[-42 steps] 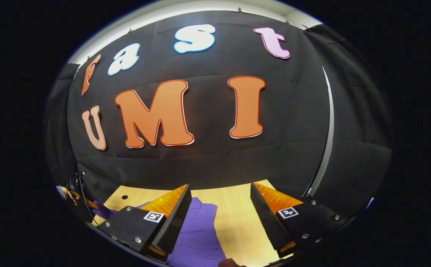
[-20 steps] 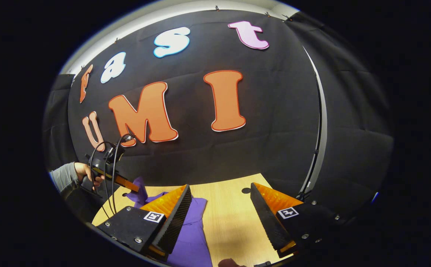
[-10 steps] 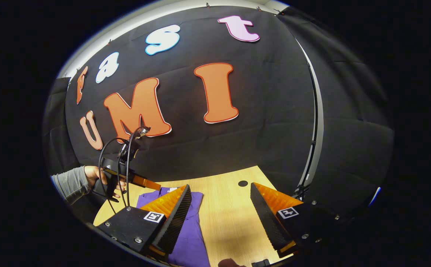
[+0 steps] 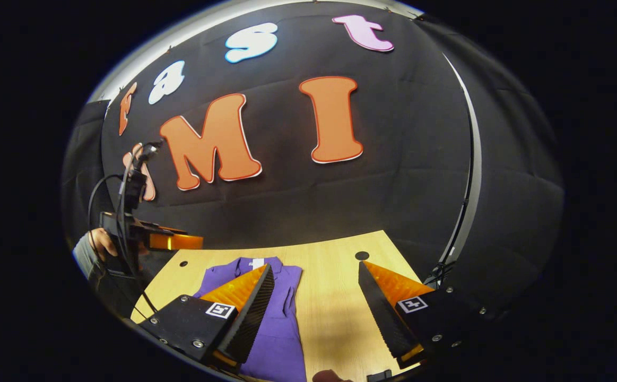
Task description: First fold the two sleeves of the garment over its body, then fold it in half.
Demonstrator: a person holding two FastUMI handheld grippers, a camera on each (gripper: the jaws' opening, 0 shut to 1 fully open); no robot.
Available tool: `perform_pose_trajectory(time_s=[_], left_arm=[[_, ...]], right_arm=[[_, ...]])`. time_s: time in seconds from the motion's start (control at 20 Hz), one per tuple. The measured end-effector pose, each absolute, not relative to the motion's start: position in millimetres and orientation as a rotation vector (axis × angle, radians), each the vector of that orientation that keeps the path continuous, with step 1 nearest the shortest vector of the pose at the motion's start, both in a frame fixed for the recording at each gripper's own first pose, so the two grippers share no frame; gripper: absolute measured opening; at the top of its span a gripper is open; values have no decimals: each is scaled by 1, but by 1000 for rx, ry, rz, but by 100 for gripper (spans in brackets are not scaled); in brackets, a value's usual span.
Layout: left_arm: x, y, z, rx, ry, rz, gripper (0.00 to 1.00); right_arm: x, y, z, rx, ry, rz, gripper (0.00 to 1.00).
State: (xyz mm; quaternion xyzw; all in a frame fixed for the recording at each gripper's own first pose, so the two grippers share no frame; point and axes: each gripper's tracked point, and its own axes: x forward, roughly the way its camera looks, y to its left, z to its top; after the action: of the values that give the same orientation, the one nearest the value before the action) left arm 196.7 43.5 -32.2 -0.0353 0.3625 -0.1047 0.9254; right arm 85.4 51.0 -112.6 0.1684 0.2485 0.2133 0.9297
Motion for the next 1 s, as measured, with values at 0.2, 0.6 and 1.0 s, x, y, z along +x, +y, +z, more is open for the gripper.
perform_pose_trajectory(time_s=[0.2,0.6,1.0], left_arm=[[156,92,-17,-16,668,-109,96],[69,168,-15,44,552,121,94],[-25,183,-110,-16,787,155,94]], right_arm=[[74,74,-123,310,544,475,95],[37,114,-146,289,610,549,95],[-21,153,-205,189,808,651,96]])
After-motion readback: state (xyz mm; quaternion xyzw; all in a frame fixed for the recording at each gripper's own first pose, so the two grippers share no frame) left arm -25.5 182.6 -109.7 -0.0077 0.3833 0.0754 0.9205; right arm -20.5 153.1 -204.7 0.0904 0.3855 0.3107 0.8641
